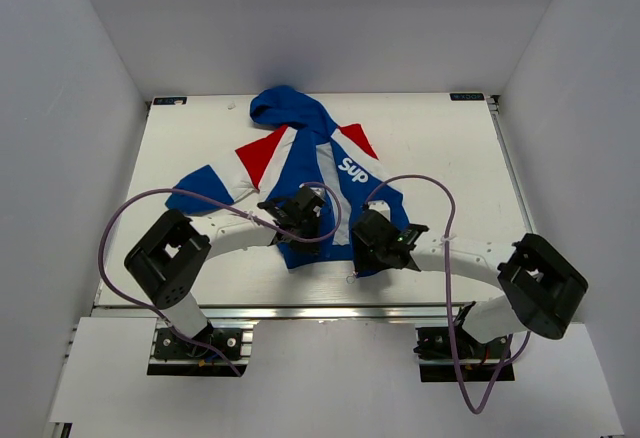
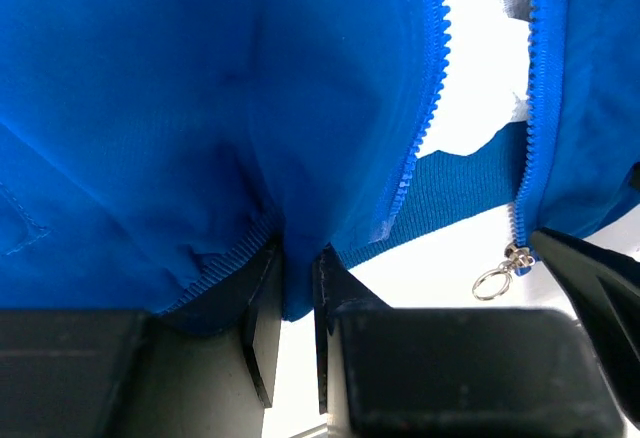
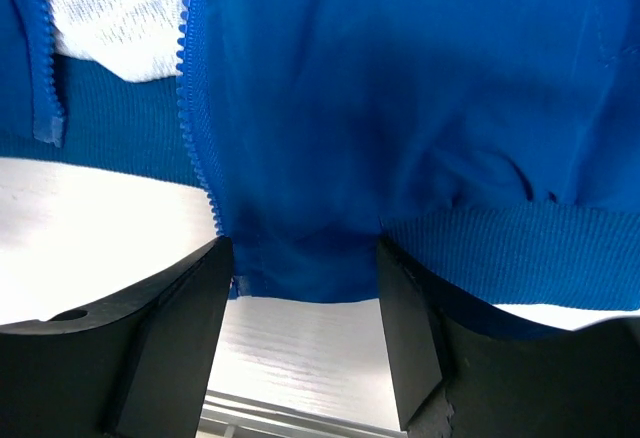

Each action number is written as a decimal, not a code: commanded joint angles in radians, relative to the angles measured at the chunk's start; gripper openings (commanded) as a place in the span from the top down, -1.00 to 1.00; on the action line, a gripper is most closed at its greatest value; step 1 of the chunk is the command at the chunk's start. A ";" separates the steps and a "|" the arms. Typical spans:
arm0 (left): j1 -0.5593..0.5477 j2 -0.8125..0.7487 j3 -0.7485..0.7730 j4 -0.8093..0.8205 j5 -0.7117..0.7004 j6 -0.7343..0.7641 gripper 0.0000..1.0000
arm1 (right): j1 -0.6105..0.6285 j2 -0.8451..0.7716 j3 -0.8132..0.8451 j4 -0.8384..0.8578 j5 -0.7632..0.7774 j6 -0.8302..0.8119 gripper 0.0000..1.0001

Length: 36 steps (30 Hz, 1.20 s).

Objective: Zip up the jacket

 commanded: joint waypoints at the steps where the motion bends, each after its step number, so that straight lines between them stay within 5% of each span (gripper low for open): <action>1: 0.000 -0.060 -0.008 0.000 0.002 -0.002 0.46 | 0.009 0.033 0.017 0.008 0.032 0.031 -0.30; 14: 0.000 -0.055 0.003 -0.015 -0.021 -0.013 0.46 | 0.038 0.087 -0.011 -0.081 0.021 0.023 -0.34; 23: 0.002 -0.054 0.030 -0.050 -0.059 -0.013 0.46 | 0.055 0.197 -0.010 -0.201 0.090 0.135 -0.16; 36: 0.001 -0.061 0.041 -0.061 -0.064 -0.016 0.46 | 0.055 0.081 -0.020 -0.170 0.095 0.115 0.89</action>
